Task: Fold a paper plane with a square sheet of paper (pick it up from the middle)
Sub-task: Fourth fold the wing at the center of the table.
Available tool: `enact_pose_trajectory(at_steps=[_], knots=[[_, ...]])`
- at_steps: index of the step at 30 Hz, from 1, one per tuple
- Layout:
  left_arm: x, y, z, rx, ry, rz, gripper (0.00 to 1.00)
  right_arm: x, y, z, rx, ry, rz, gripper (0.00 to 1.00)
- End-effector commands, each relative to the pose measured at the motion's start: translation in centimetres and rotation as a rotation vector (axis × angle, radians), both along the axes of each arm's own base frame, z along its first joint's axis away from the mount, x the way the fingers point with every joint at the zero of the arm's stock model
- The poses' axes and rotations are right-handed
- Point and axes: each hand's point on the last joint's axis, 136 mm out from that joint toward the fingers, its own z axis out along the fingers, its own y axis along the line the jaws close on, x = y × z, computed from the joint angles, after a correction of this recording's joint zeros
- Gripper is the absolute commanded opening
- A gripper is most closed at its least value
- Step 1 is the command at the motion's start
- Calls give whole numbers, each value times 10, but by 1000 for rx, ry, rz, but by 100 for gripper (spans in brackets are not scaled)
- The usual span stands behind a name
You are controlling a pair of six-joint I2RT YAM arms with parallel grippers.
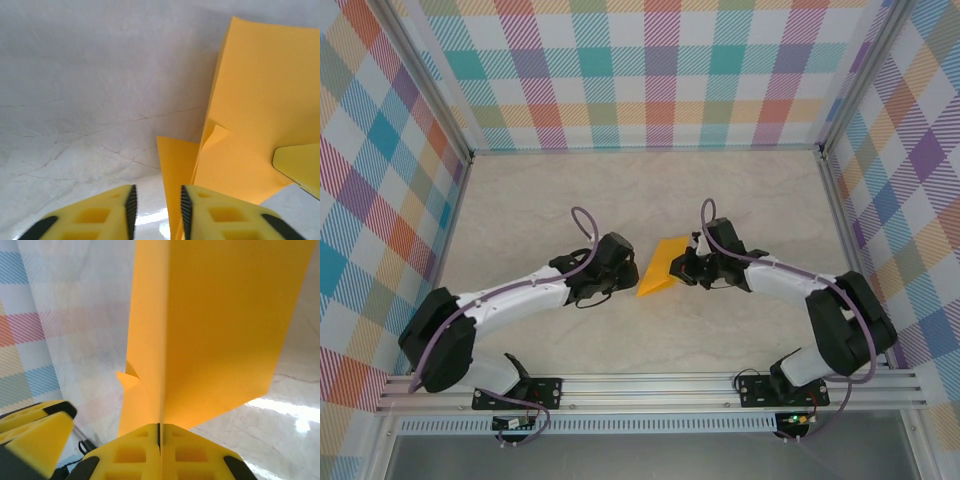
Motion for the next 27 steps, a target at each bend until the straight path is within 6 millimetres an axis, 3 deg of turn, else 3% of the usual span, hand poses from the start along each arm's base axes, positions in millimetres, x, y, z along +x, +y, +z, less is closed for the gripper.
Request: enact_pose_trajectory(at_steps=[1, 5, 10, 14, 19, 27], knots=[[-1, 22, 11, 49, -48, 25, 42, -4, -12, 8, -90, 14, -65, 1], [-1, 29, 25, 35, -106, 25, 54, -4, -9, 24, -124, -14, -107, 1], [-2, 31, 31, 15, -156, 2, 61, 2, -5, 29, -198, -27, -189, 1], [-2, 23, 31, -14, -207, -64, 64, 4, 3, 17, -231, 24, -226, 1], [-6, 8, 15, -53, -299, -204, 63, 4, 15, -5, -214, 101, -257, 1], [-13, -14, 1, 22, -444, -442, 63, -1, 14, -23, -205, 209, -332, 0]])
